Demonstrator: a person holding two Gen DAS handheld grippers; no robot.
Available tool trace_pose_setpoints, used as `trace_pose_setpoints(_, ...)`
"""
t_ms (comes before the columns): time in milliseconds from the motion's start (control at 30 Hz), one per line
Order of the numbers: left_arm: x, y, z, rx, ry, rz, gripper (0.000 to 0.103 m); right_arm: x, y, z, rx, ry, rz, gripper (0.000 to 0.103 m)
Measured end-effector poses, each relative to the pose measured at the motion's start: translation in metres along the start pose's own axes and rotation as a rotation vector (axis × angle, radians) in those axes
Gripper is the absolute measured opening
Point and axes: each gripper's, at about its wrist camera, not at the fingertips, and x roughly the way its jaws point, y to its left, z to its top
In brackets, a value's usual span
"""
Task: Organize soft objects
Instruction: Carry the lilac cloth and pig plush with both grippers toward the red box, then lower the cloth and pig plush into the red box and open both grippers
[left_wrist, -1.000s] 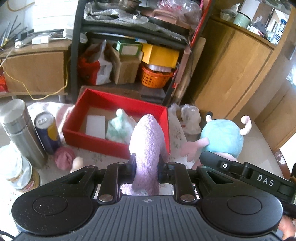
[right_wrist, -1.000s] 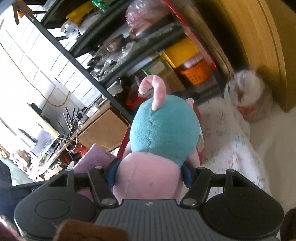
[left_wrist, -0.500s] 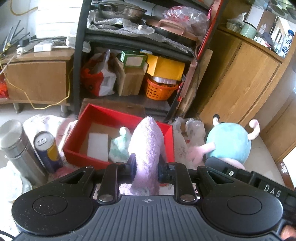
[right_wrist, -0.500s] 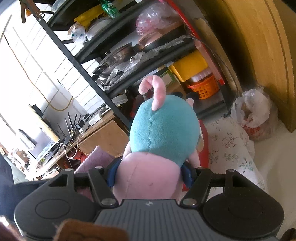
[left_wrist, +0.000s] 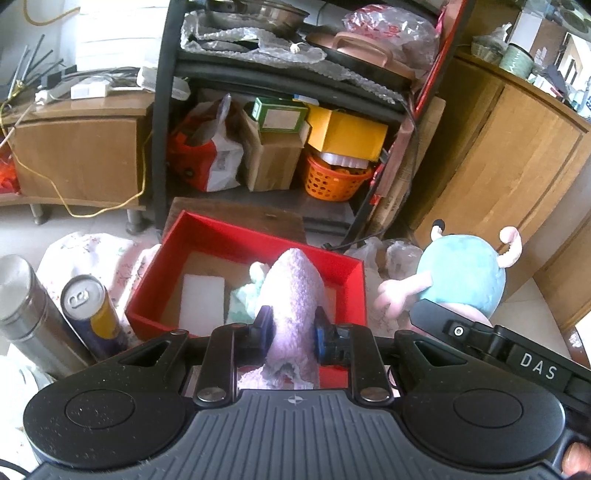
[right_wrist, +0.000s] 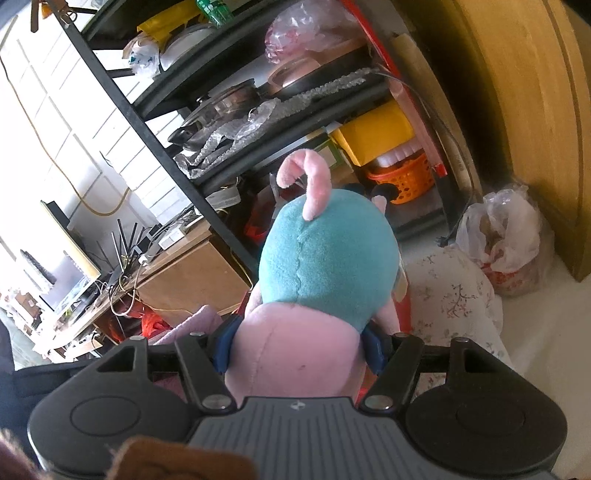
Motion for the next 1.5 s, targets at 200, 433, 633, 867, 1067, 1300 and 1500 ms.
trace_pose_setpoints(200, 0.011, 0.005, 0.012, -0.015, -0.002, 0.006, 0.021, 0.018, 0.000, 0.007, -0.004, 0.009, -0.008, 0.038)
trace_pose_setpoints(433, 0.027, 0.007, 0.021, -0.021, 0.010, 0.023, 0.021, 0.035, -0.001, 0.015, -0.015, 0.017, -0.022, 0.038)
trace_pose_setpoints(633, 0.043, 0.009, 0.029, -0.020, 0.008, 0.045, 0.021, 0.053, -0.005, 0.018, -0.018, 0.038, -0.039, 0.038)
trace_pose_setpoints(867, 0.066, 0.019, 0.035, -0.022, 0.031, 0.080, 0.022, 0.078, -0.009, 0.019, -0.026, 0.064, -0.059, 0.038)
trace_pose_setpoints(1067, 0.081, 0.034, 0.035, -0.042, 0.043, 0.115, 0.044, 0.098, -0.011, 0.015, -0.040, 0.101, -0.065, 0.041)
trace_pose_setpoints(1300, 0.079, 0.034, 0.033, -0.037, 0.050, 0.128, 0.052, 0.104, -0.017, 0.013, 0.004, 0.111, -0.033, 0.045)
trace_pose_setpoints(1500, 0.073, 0.030, 0.030, -0.020, 0.050, 0.132, 0.055, 0.093, -0.013, 0.012, -0.035, 0.085, -0.062, 0.046)
